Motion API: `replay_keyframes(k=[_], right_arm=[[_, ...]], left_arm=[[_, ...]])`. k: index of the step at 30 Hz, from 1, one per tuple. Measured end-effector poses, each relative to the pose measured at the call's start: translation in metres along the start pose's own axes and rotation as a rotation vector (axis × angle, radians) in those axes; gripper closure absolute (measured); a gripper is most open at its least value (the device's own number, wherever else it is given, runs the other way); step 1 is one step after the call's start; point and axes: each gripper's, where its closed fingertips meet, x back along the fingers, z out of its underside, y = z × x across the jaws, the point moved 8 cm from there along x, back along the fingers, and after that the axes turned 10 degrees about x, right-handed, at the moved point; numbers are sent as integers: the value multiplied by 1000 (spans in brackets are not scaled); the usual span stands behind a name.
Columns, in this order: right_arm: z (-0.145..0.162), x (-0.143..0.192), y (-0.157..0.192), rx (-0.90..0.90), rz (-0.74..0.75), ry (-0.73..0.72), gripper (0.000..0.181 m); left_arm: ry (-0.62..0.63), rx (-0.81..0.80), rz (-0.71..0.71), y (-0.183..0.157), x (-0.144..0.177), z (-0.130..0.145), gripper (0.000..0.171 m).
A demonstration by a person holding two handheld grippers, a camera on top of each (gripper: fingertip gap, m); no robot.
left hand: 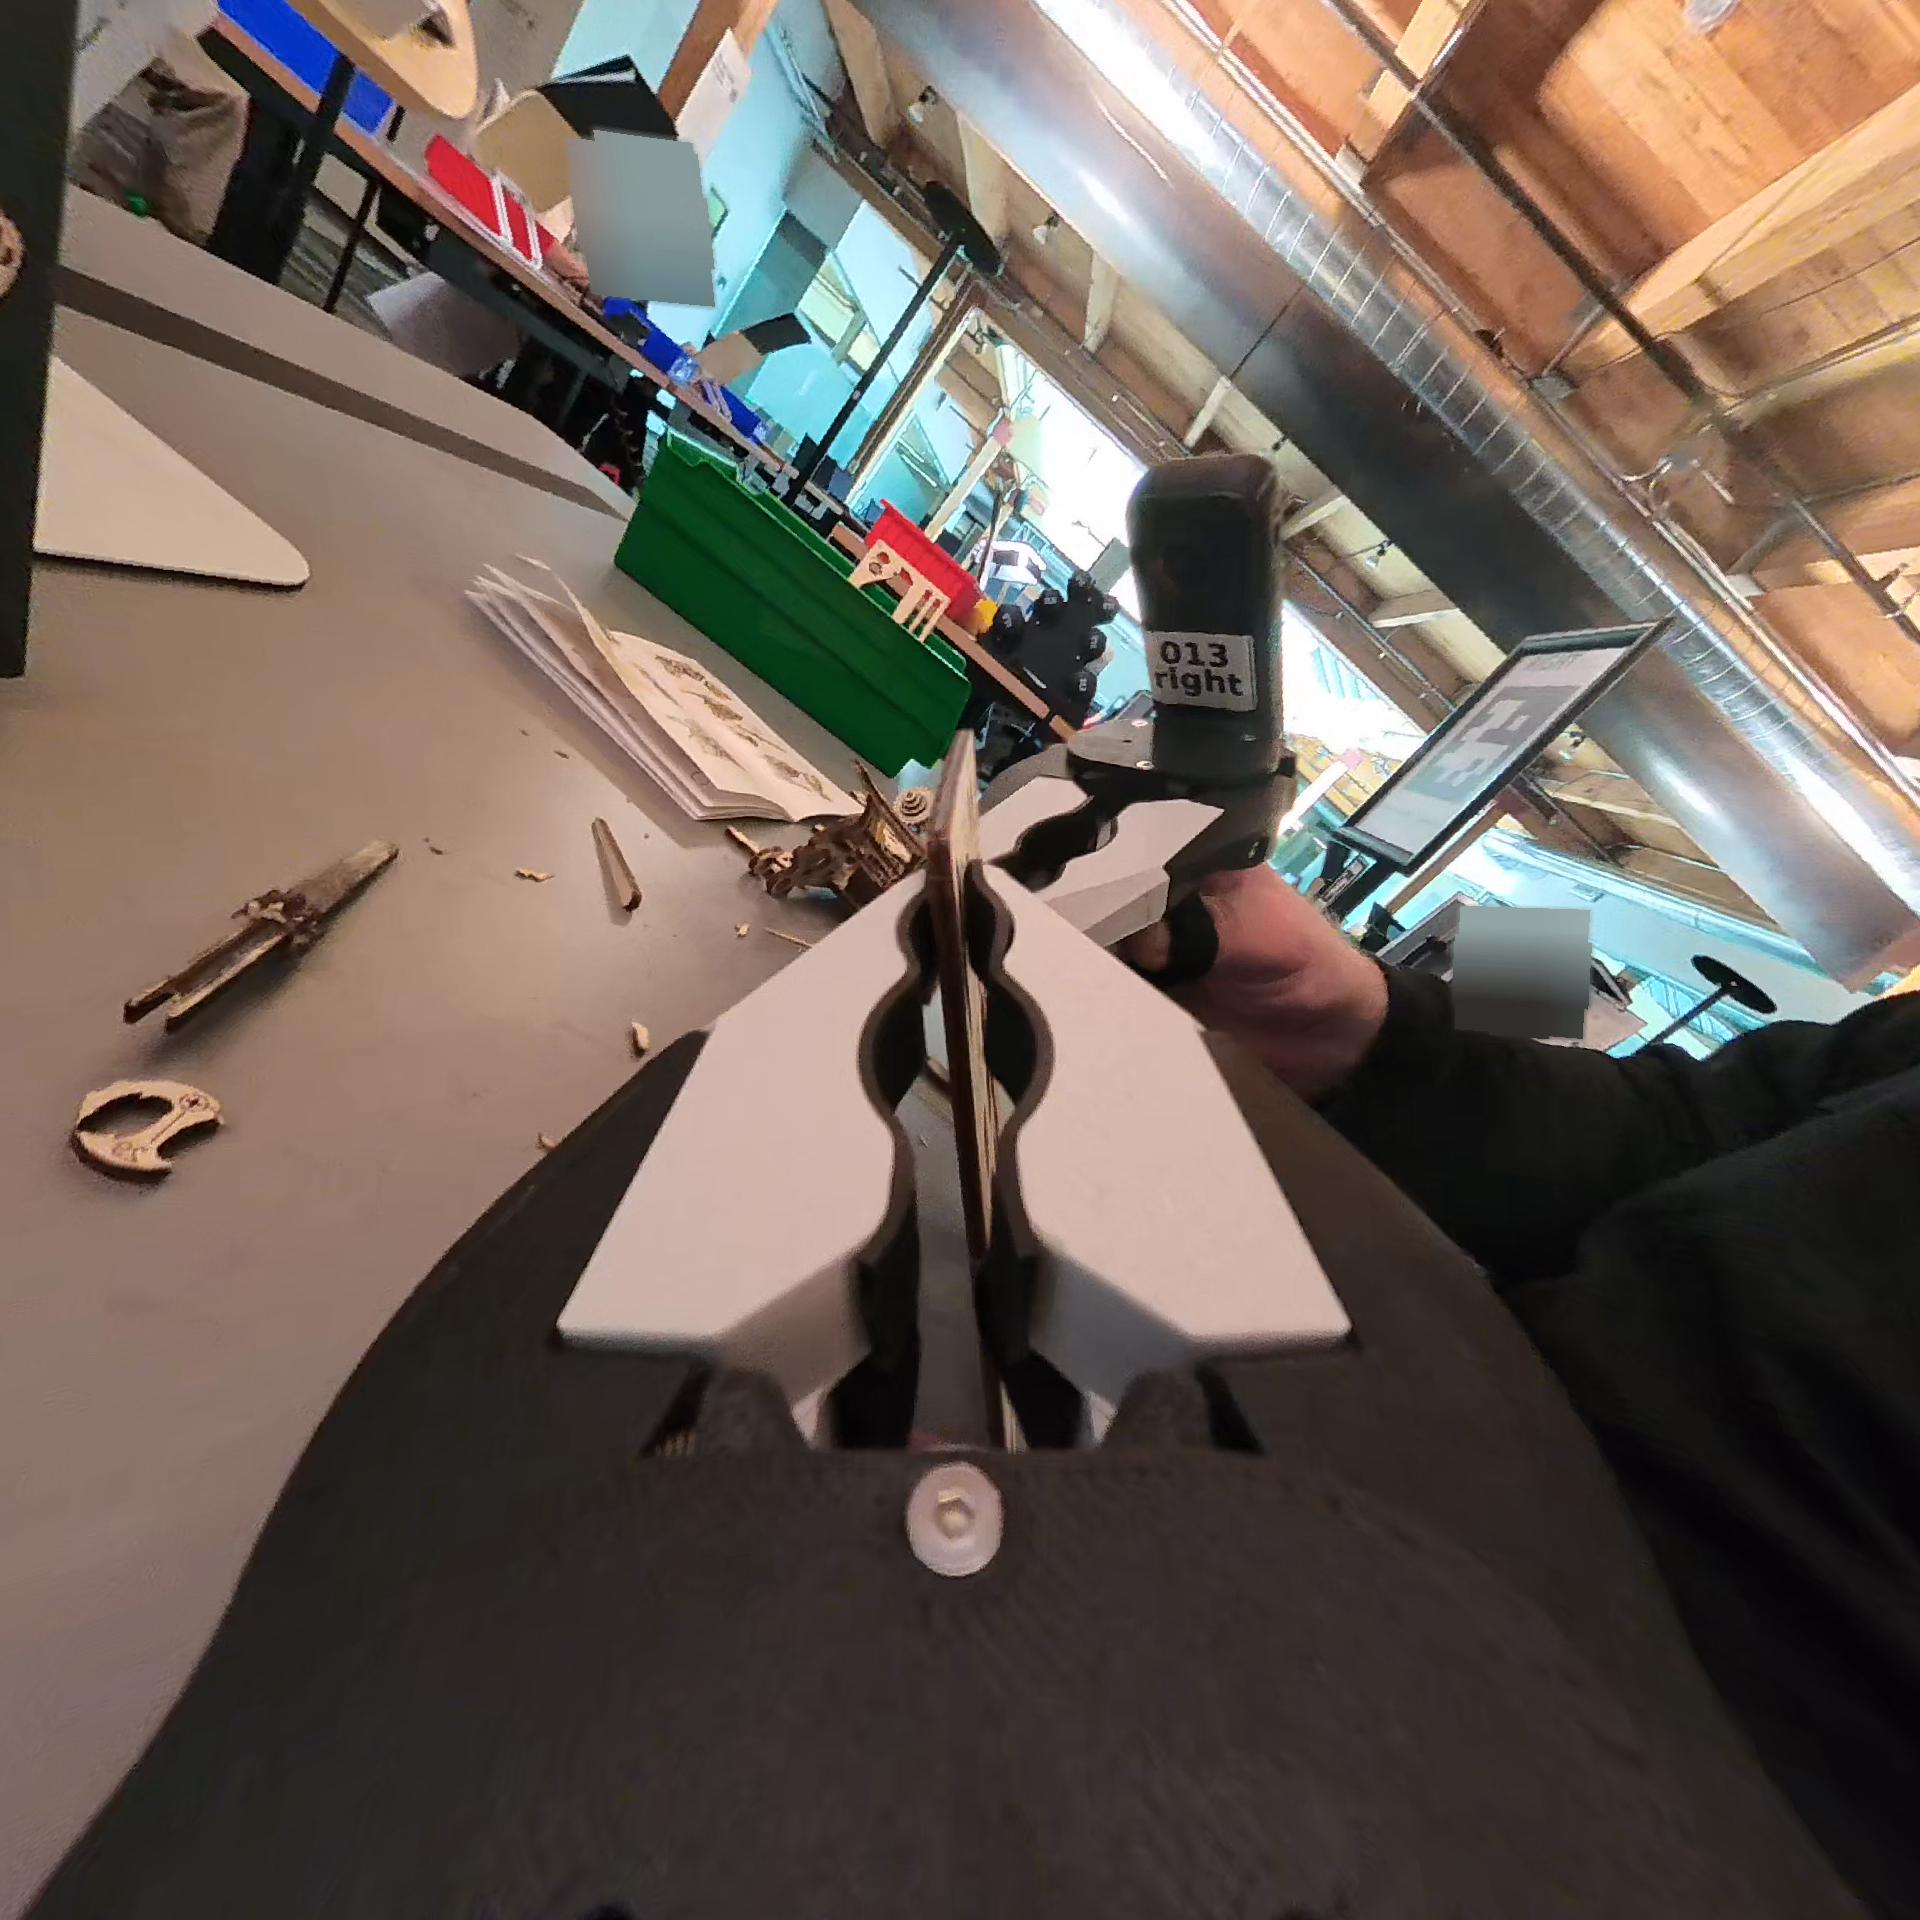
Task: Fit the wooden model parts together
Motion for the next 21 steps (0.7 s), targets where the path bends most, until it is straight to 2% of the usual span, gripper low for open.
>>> replay_keyframes(k=[7,9,10,12,17,19,21], right_arm=[[-7,13,1,-16,-22,-125,169],[-10,10,0,-46,-56,-169,163],[-10,10,-1,-58,-59,-183,166],[-8,9,-3,-56,-31,-179,173],[-10,7,-2,43,104,-125,170],[-12,7,0,63,79,-115,169],[-13,11,-3,41,43,-114,149]], left_arm=[[-16,-9,39,-4,2,-1,171],[3,-12,55,-5,-2,2,171],[15,-12,55,-6,-5,3,170],[14,-10,43,-6,-6,4,170],[-1,-19,18,-5,-7,3,170],[-7,-13,30,-5,-4,1,170],[-35,6,26,-2,1,-4,171]])
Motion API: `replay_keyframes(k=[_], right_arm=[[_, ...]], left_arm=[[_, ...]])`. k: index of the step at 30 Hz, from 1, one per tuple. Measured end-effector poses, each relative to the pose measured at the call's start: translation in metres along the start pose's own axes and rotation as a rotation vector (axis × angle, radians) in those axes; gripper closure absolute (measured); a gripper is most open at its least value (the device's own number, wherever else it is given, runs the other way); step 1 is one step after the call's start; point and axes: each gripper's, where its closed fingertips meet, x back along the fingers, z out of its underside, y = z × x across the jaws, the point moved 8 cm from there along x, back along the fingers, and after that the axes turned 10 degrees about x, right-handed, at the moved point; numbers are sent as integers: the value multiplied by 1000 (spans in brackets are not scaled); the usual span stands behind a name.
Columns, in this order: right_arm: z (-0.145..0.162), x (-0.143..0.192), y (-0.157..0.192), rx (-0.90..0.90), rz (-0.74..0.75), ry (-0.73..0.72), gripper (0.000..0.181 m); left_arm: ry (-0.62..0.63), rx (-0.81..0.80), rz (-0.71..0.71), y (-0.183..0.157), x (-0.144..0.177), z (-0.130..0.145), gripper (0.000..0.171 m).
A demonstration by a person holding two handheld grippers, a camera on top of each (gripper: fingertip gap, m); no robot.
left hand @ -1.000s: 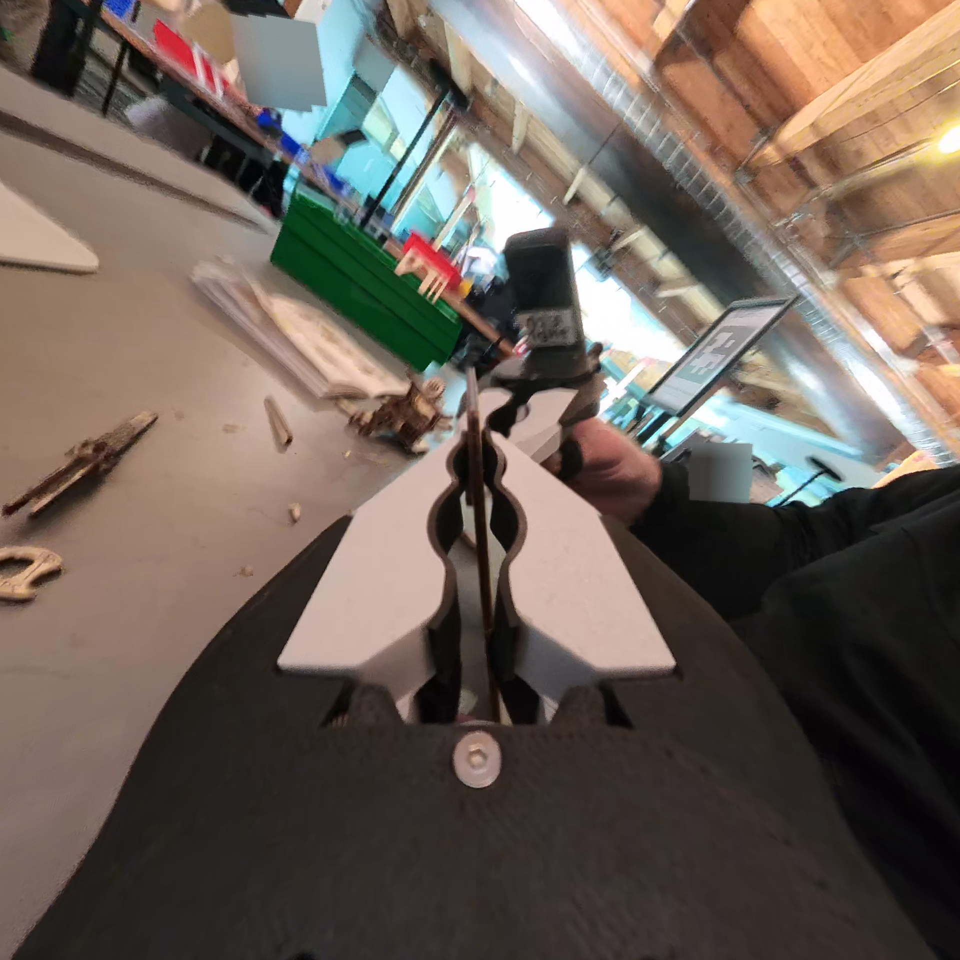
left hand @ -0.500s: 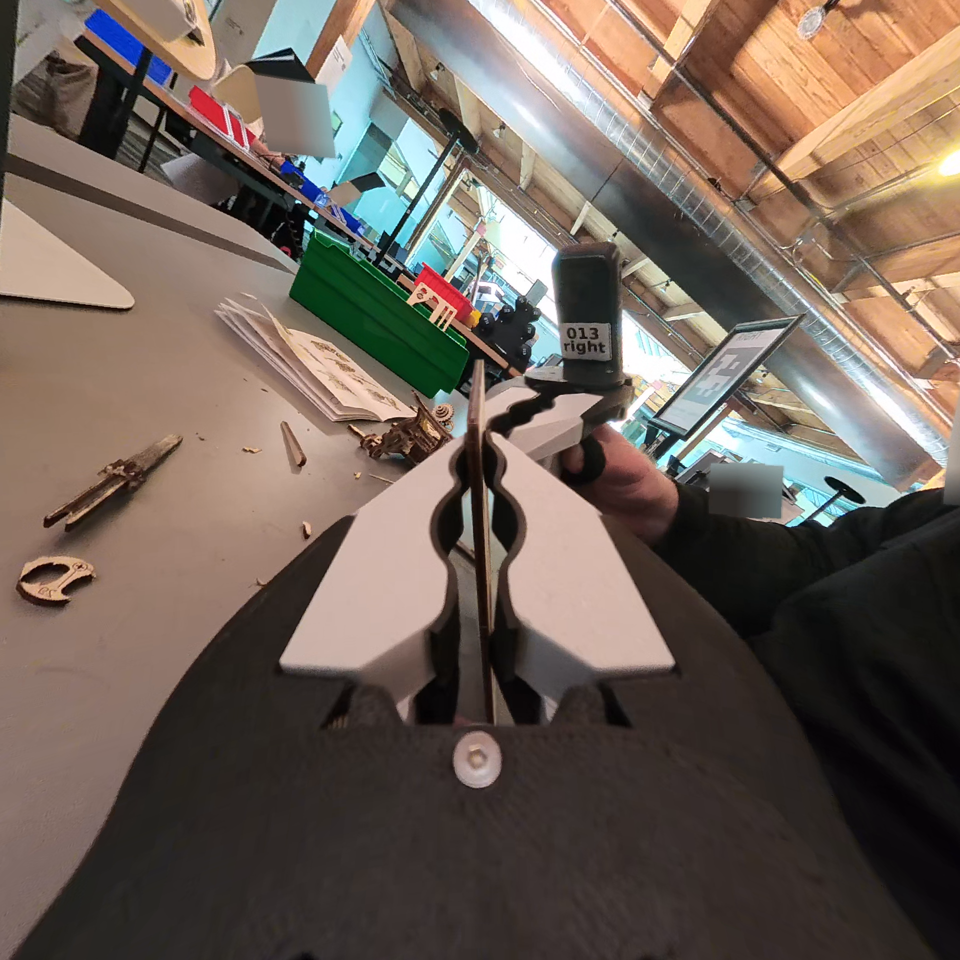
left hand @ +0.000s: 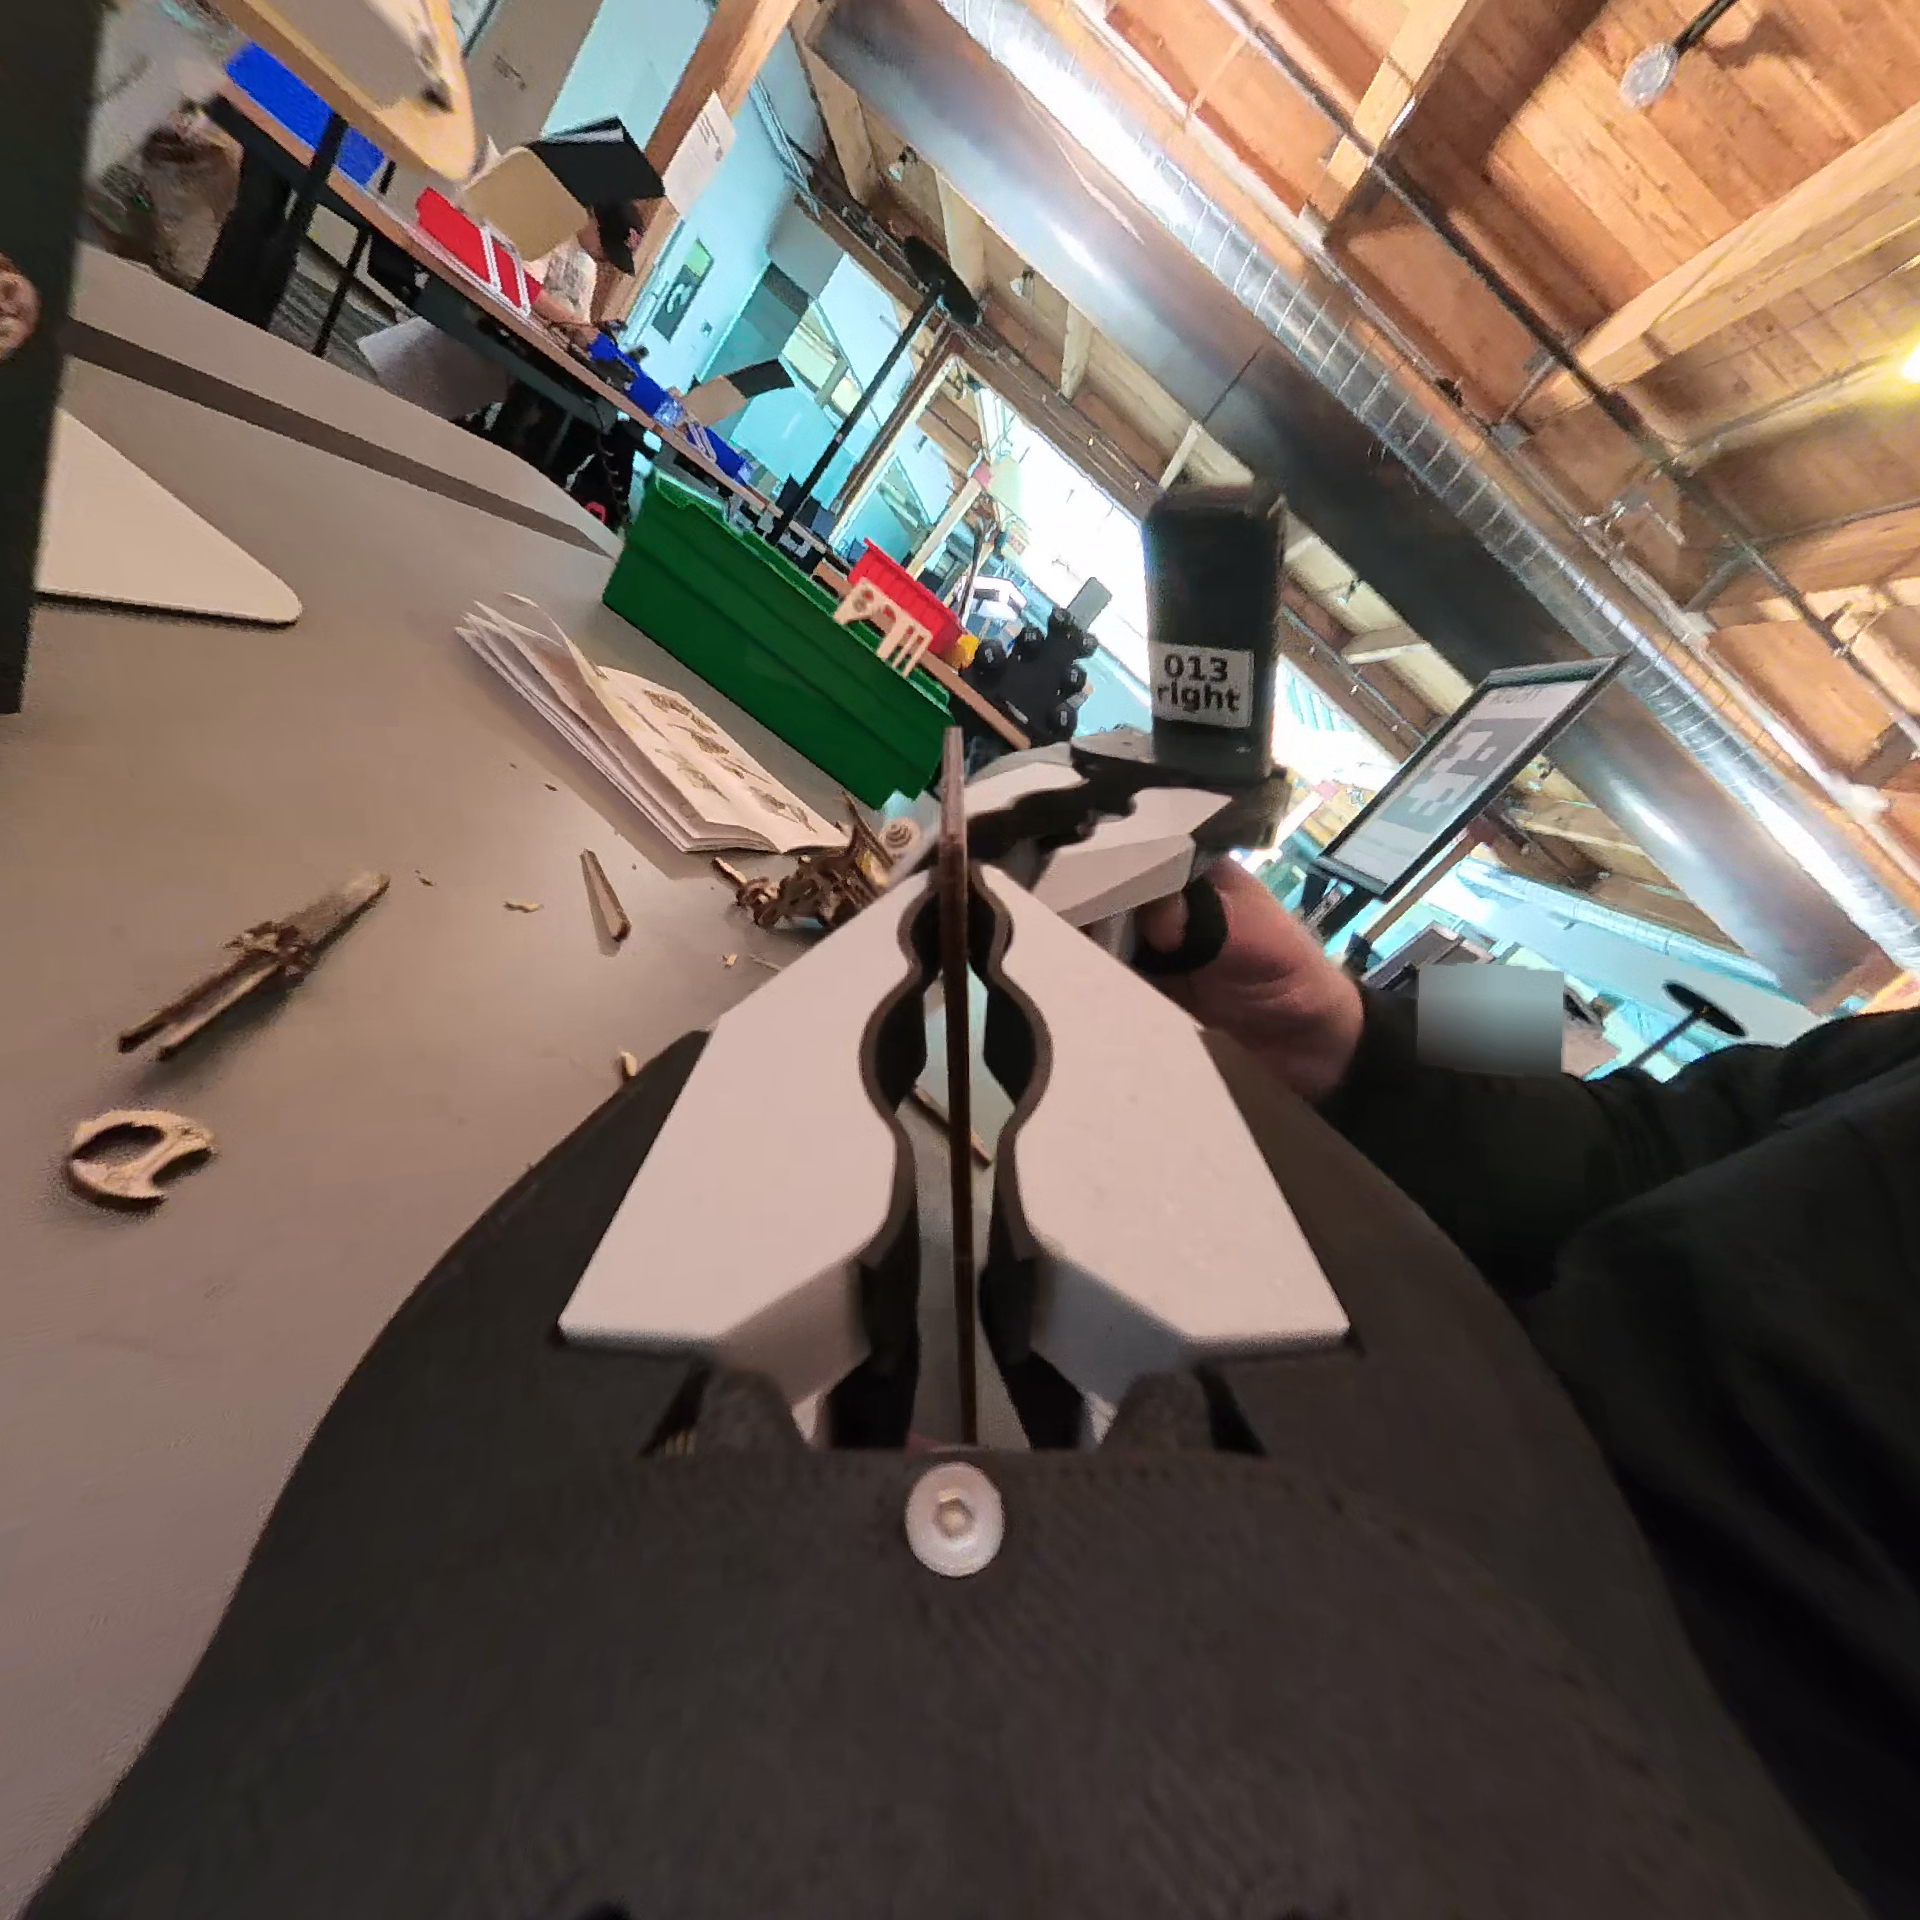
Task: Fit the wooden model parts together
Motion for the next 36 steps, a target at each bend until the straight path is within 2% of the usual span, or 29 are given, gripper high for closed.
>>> replay_keyframes(k=[4,5,6,7,8,10,13,16,18,19,21,22,24,26,27,28,30,33,36], right_arm=[[-2,18,-4,14,8,14,155],[-1,22,-5,19,7,30,161],[2,25,-6,35,17,70,169],[6,27,-7,65,63,126,167],[10,28,-8,99,109,174,159],[14,27,-3,143,135,216,159],[20,26,5,168,145,265,162],[24,32,15,155,128,257,163],[29,37,23,138,117,249,166],[32,41,26,131,116,244,167],[37,48,31,108,106,237,166],[40,52,33,103,108,228,166],[45,60,35,97,111,224,168],[50,66,37,96,115,222,171],[51,68,38,95,113,219,171],[52,70,40,96,108,212,171],[51,73,44,101,90,194,172],[51,72,50,117,61,187,174],[52,71,54,123,29,178,174]], left_arm=[[-28,23,6,-1,19,-15,171],[-26,29,4,-2,25,-20,171],[-20,32,-8,-3,31,-25,171],[-16,29,-33,-3,38,-31,171],[-7,33,-78,-1,45,-35,171],[41,39,-173,5,58,-44,170],[50,35,-328,17,84,-56,169],[119,60,-523,35,110,-59,162],[126,61,-615,41,122,-60,147],[120,44,-703,45,128,-62,134],[140,-15,-888,49,135,-64,92],[162,-53,-956,48,135,-65,84],[198,-134,-1054,41,132,-69,72],[220,-254,-1167,29,128,-78,66],[241,-330,-1146,18,116,-80,73],[268,-415,-1056,5,96,-79,90],[413,-538,-883,-11,51,-62,118],[739,-582,-857,6,3,-23,128],[825,-528,-818,28,-19,-5,129]])
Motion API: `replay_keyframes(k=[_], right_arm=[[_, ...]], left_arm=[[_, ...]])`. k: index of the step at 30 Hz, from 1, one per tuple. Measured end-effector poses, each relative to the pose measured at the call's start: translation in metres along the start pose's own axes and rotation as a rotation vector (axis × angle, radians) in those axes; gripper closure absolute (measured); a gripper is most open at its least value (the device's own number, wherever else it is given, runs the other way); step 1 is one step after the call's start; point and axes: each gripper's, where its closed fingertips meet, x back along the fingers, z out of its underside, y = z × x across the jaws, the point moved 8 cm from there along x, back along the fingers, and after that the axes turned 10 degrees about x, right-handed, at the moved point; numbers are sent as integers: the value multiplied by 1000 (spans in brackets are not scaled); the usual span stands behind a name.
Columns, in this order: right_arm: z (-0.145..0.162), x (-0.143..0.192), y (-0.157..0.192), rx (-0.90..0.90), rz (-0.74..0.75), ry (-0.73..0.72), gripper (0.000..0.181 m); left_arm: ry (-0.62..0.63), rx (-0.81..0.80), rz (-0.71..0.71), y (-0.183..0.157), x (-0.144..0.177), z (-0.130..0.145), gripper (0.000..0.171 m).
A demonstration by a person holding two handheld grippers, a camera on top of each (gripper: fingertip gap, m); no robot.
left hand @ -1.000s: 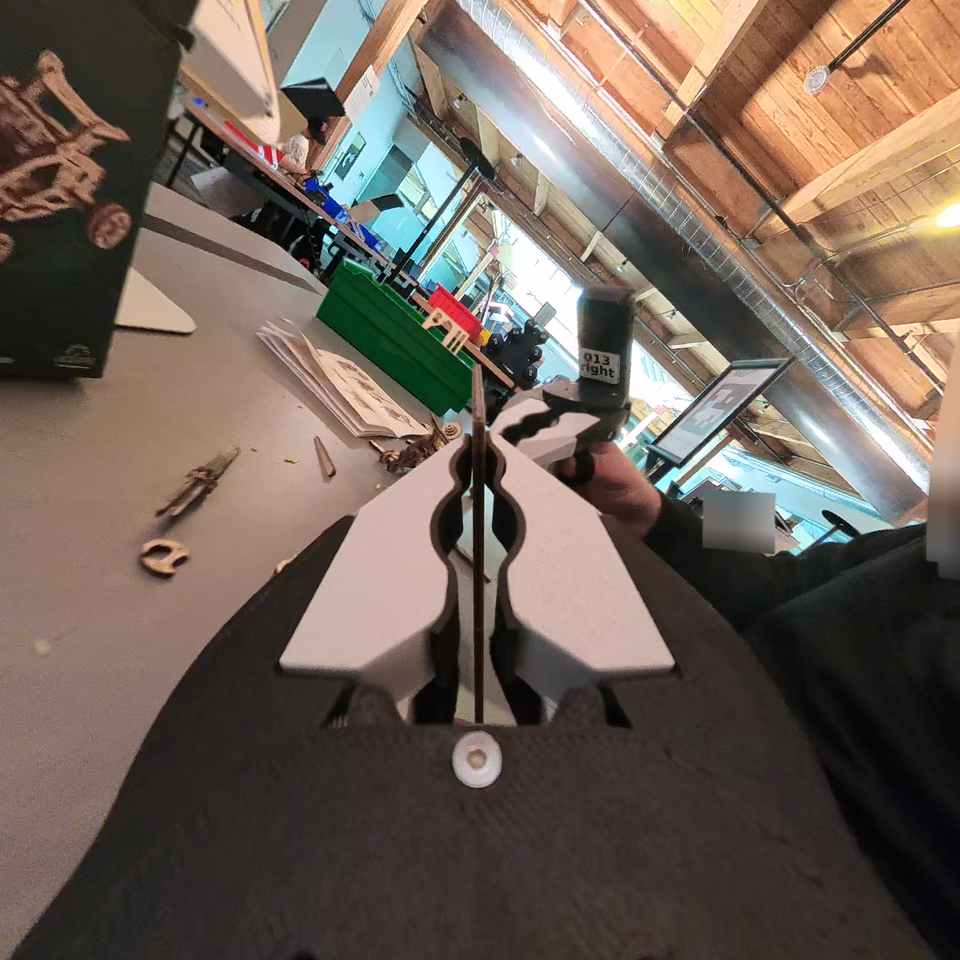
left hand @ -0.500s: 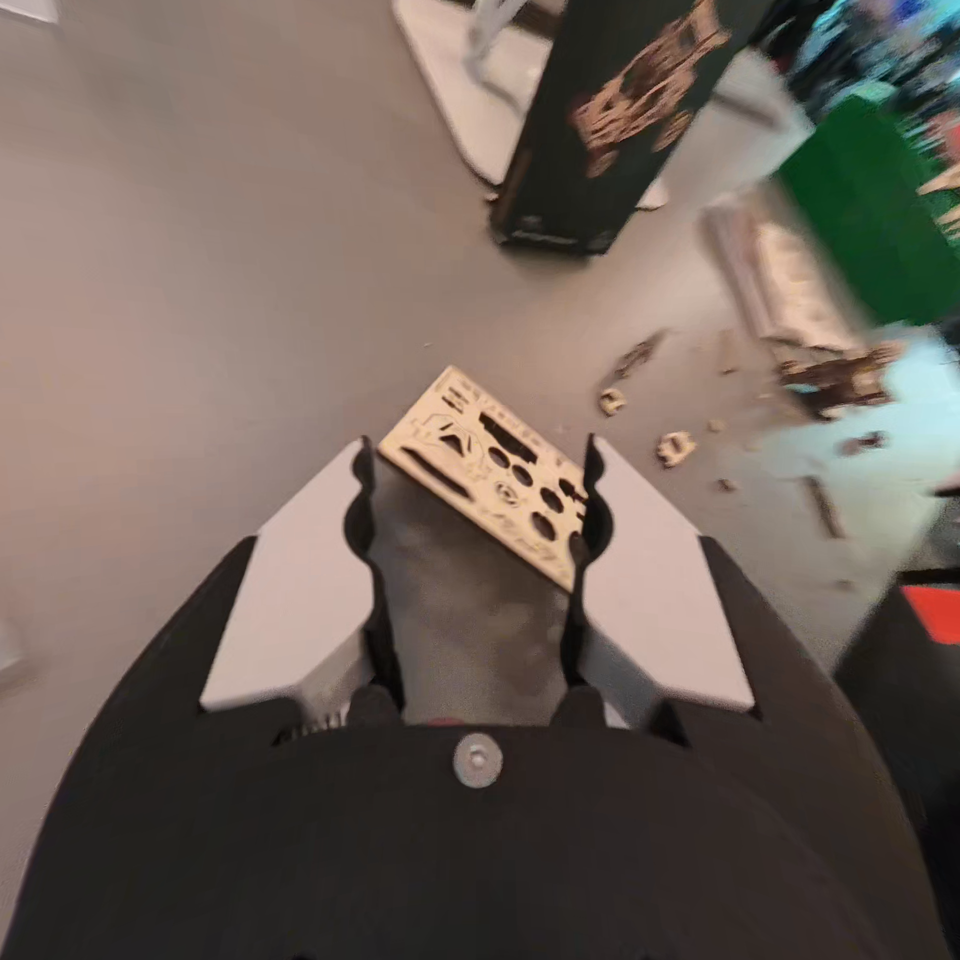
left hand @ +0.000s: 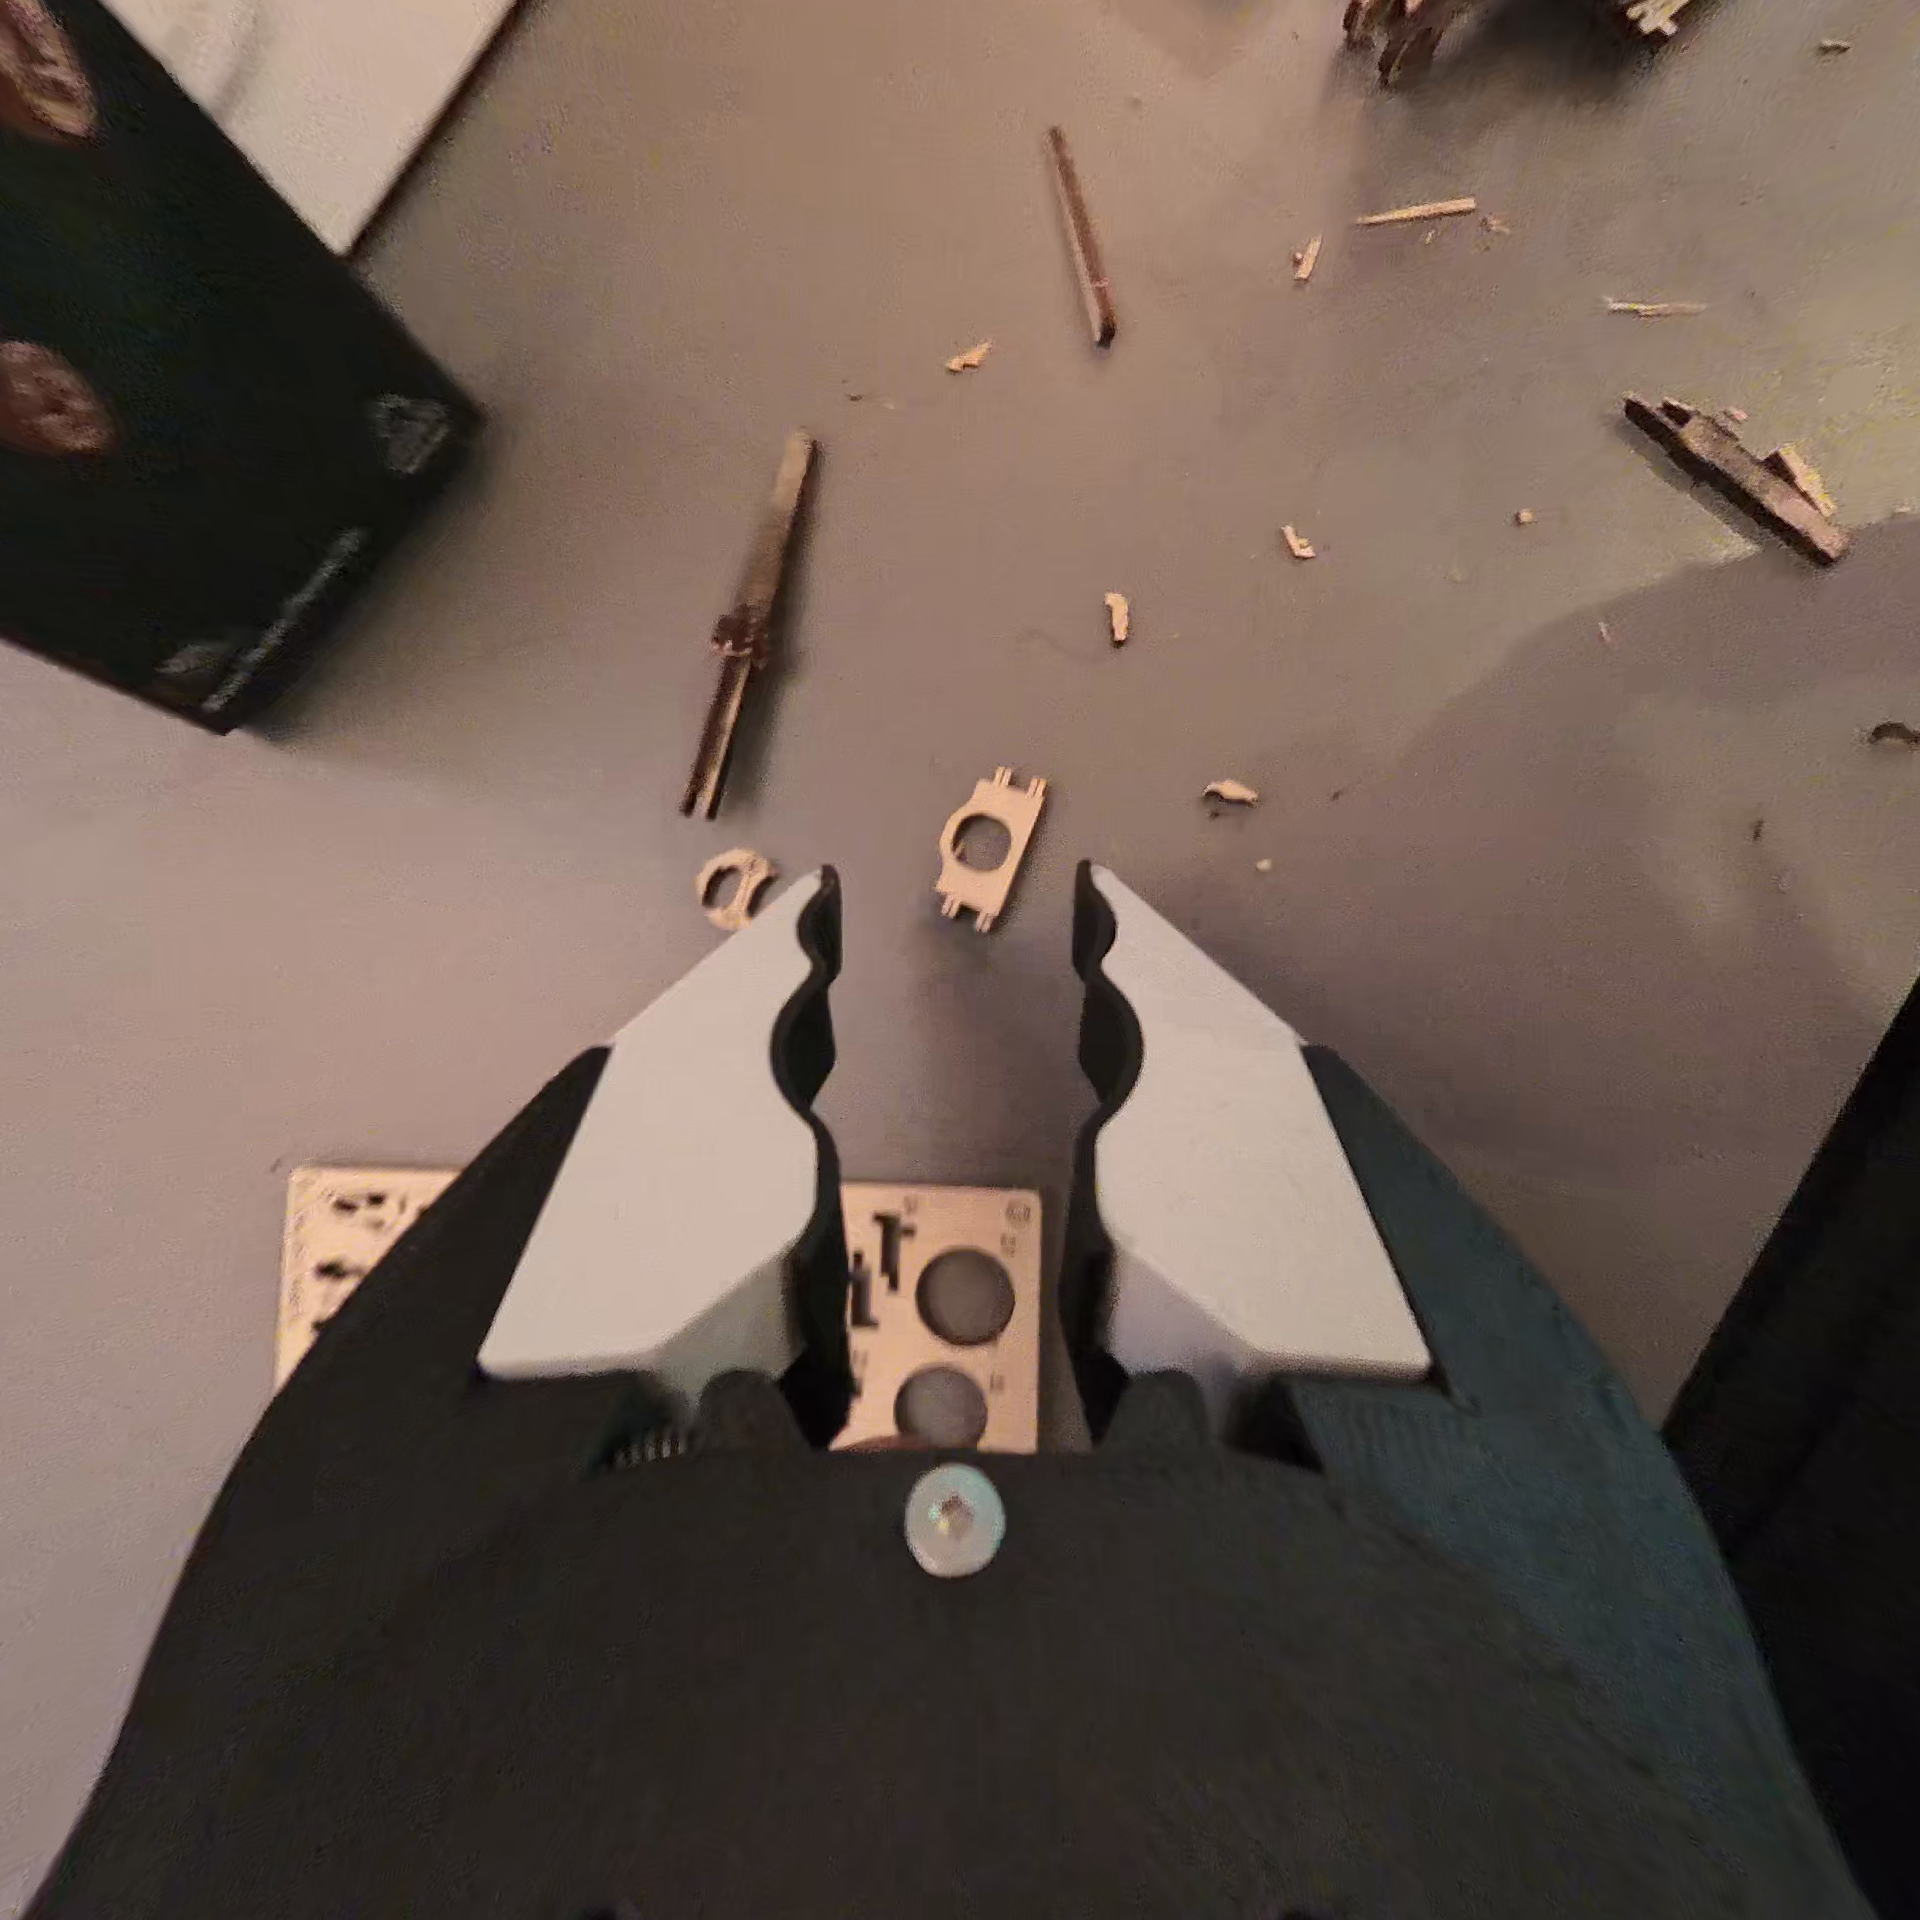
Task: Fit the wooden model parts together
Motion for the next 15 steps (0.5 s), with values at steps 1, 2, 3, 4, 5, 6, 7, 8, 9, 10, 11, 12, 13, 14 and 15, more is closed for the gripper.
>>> replay_keyframes(k=[1,2,3,4,5,6,7,8,9,10,11,12,13,14,15], right_arm=[[0,0,0,1,-4,-4,174],[0,0,0,-1,-8,-9,175],[0,1,0,-5,-12,-14,175],[0,2,-1,-10,-17,-21,175],[0,3,-2,-16,-21,-29,175],[1,4,-2,-21,-26,-34,175],[1,5,-3,-25,-31,-36,175],[2,5,-3,-29,-34,-38,175],[3,5,-2,-33,-40,-40,175],[3,5,0,-36,-49,-43,176],[3,4,2,-36,-58,-46,176],[3,3,4,-33,-61,-48,176],[3,2,6,-25,-60,-49,176],[2,2,6,-14,-52,-51,176],[1,2,6,-9,-39,-58,175]], left_arm=[[12,-1,13,-1,-7,-1,131],[34,3,28,-1,-12,-1,136],[59,7,42,0,-17,0,142],[84,12,63,-1,-22,2,148],[109,21,88,-2,-25,4,151],[88,30,105,-3,-26,3,156],[81,45,117,-3,-27,2,156],[73,53,122,-3,-27,3,156],[61,60,124,-2,-27,3,156],[46,76,130,-2,-28,3,156],[29,93,147,-2,-28,4,156],[2,109,168,-3,-27,4,156],[-35,124,188,-4,-25,4,156],[-77,147,230,-8,-22,2,156],[-136,175,288,-12,-18,-2,156]])
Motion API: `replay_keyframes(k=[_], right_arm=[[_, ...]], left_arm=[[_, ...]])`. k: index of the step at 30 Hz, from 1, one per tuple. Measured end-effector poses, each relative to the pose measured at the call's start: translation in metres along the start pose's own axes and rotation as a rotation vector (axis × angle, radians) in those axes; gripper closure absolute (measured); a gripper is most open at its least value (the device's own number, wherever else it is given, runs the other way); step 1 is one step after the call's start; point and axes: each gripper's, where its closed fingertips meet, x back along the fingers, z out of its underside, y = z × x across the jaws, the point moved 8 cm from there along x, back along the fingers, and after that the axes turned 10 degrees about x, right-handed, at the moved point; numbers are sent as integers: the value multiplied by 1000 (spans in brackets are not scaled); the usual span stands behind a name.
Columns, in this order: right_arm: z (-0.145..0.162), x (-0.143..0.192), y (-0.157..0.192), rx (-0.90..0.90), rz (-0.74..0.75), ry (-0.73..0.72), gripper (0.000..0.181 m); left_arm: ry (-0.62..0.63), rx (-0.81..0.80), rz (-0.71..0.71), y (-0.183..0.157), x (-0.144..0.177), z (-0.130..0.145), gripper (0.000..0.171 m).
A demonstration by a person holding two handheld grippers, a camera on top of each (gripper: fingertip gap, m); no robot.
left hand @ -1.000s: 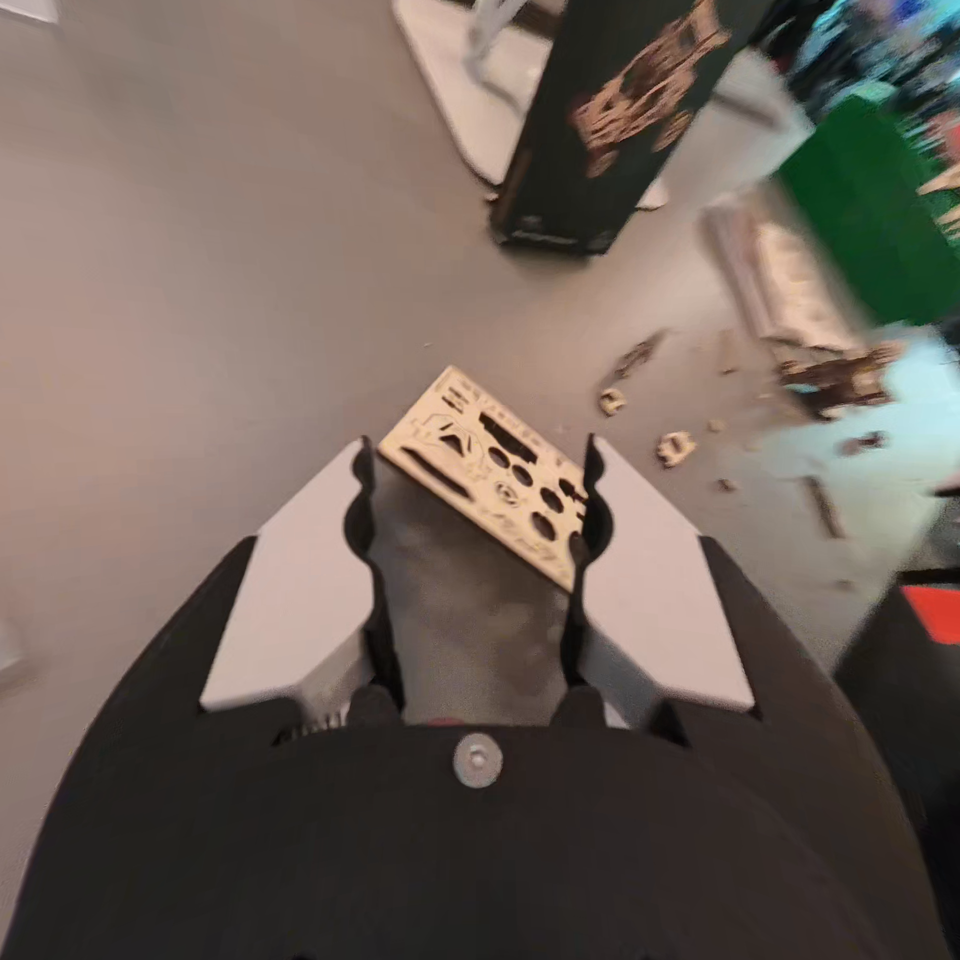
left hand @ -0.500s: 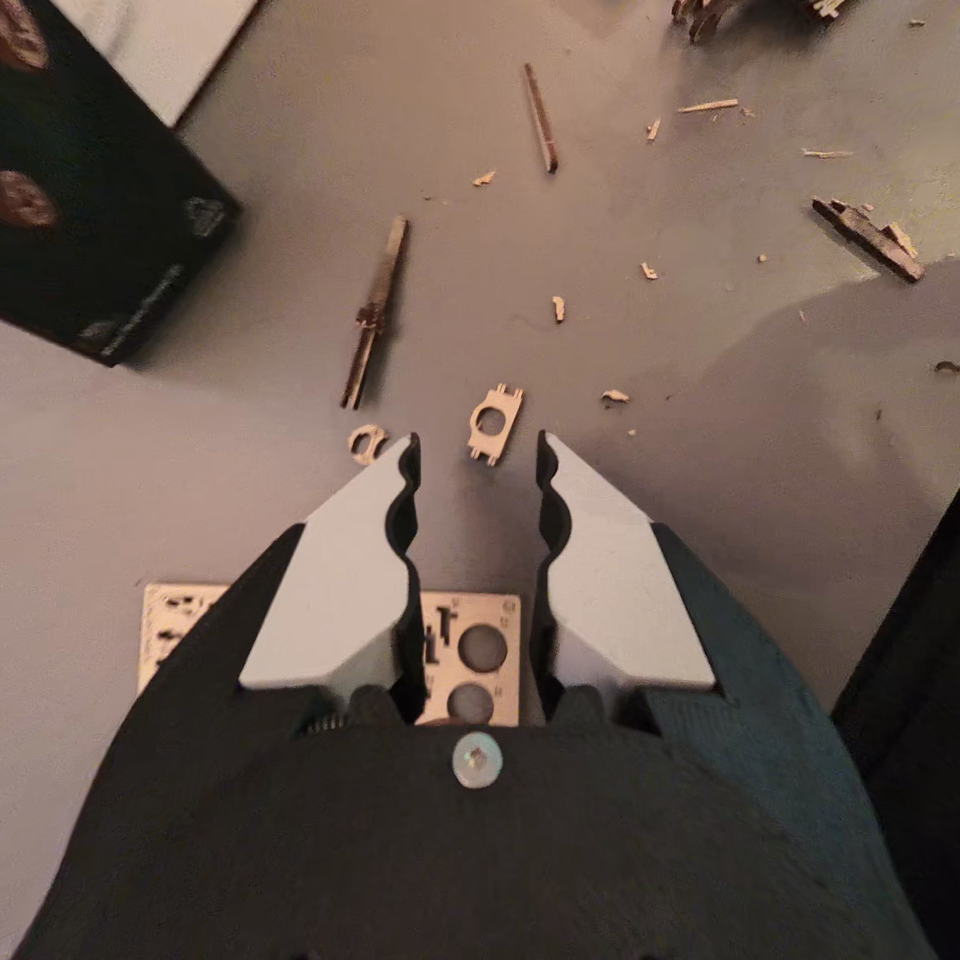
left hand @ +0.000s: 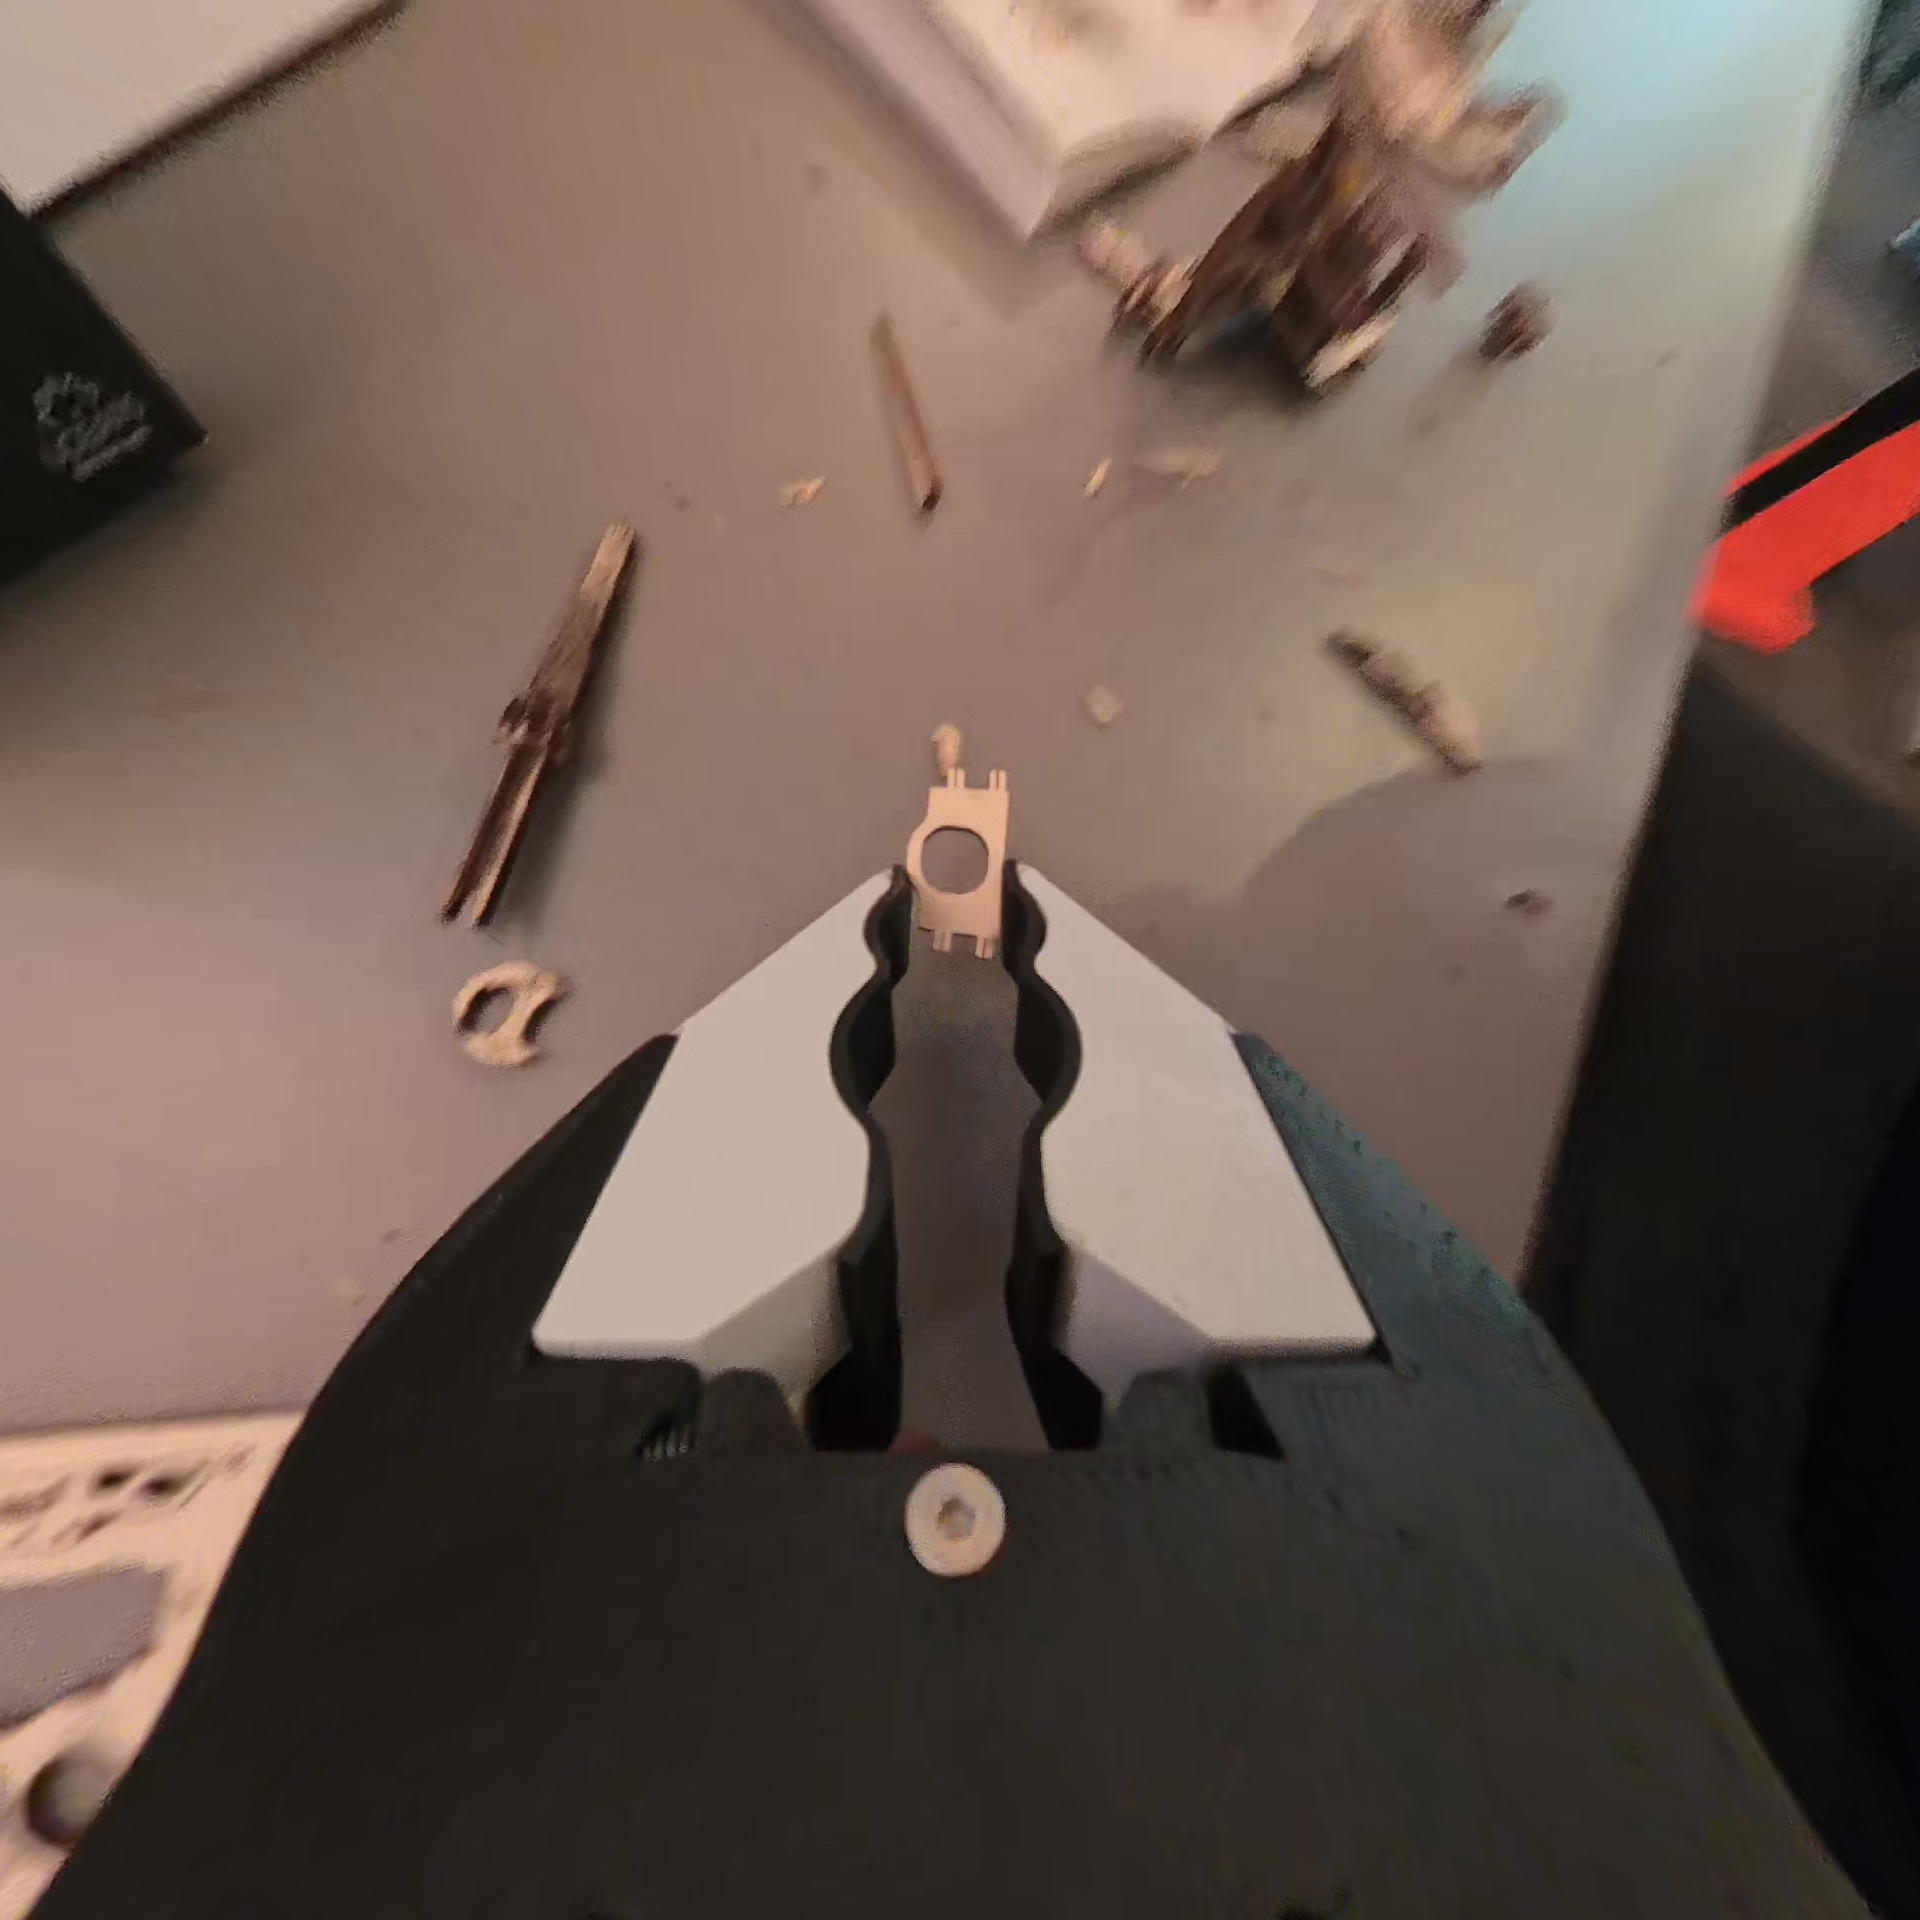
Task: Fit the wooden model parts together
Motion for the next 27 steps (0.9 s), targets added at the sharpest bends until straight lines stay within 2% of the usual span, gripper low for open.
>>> replay_keyframes(k=[2,5,8,13,16,20,23,27], right_arm=[[0,2,-4,-14,29,-30,173],[1,13,-18,-73,91,-98,167],[3,28,-33,-140,142,-177,161],[7,47,-48,-260,137,-315,158],[7,54,-54,-303,132,-373,157],[12,59,-61,-375,115,-424,156],[13,63,-65,-430,79,-490,154],[14,67,-68,-420,76,-505,155]], left_arm=[[-131,17,147,-16,5,-9,156],[-254,68,363,-41,5,-24,157],[-316,76,585,-76,-6,-37,156],[-368,74,783,-118,-26,-53,157],[-379,27,774,-134,-36,-58,157],[-399,-134,630,-143,-36,-65,157],[-402,-195,558,-142,-32,-70,157],[-414,-163,635,-145,-31,-73,157]])
